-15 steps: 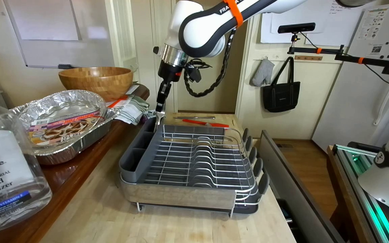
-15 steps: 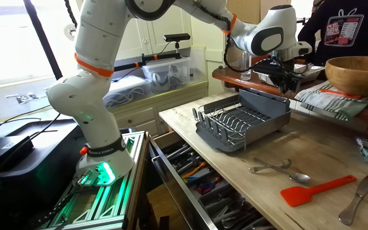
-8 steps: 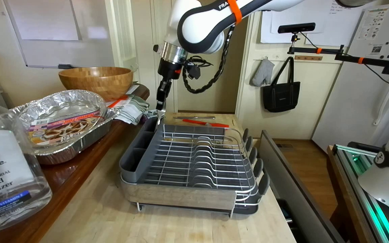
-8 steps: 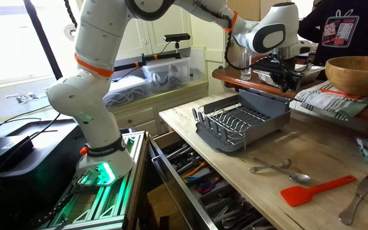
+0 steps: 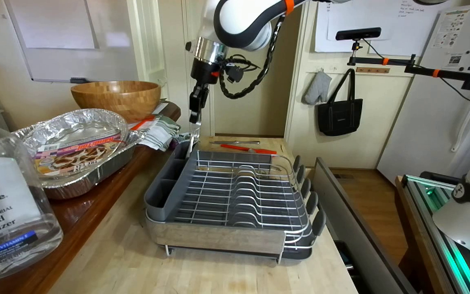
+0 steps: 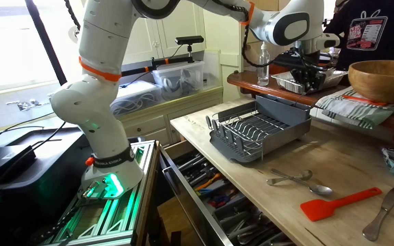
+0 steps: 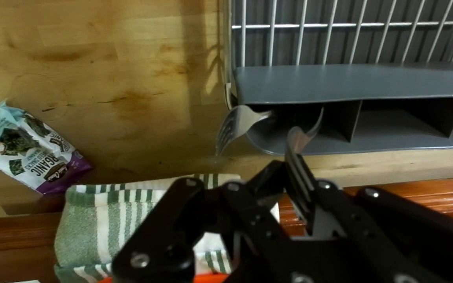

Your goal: Take one silver fork from the dish rack and put it on the right side of the countertop.

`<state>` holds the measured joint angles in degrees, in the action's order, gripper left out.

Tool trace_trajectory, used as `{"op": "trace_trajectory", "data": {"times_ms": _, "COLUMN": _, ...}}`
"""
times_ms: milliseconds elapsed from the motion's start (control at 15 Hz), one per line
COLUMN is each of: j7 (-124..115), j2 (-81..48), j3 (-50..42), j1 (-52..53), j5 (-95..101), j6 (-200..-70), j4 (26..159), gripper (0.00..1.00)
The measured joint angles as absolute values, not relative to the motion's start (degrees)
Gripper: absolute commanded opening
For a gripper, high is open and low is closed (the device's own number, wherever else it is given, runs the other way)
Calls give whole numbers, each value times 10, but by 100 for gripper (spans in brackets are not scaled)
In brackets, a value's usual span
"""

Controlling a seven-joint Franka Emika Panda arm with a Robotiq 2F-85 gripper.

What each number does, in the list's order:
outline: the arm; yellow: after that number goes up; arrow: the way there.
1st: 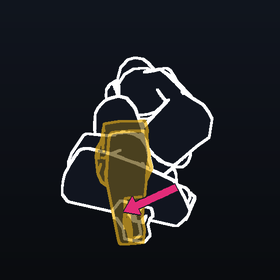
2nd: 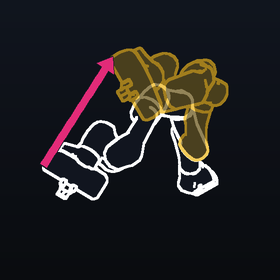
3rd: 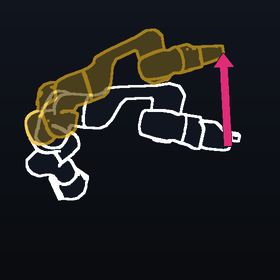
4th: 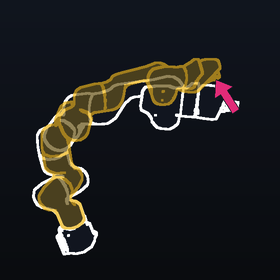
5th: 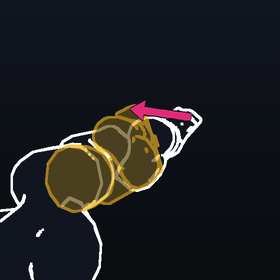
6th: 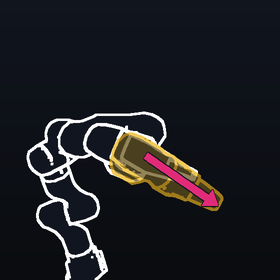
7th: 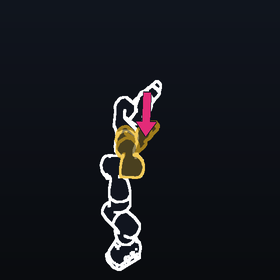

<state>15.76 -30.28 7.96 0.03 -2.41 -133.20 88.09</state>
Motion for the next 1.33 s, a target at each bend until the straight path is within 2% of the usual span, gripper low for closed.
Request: {"op": "trace_trajectory", "data": {"times_ms": 1333, "j7": 152, "j2": -184, "j3": 29, "j1": -17, "j5": -23, "j6": -1168, "j4": 877, "gripper": 2}}
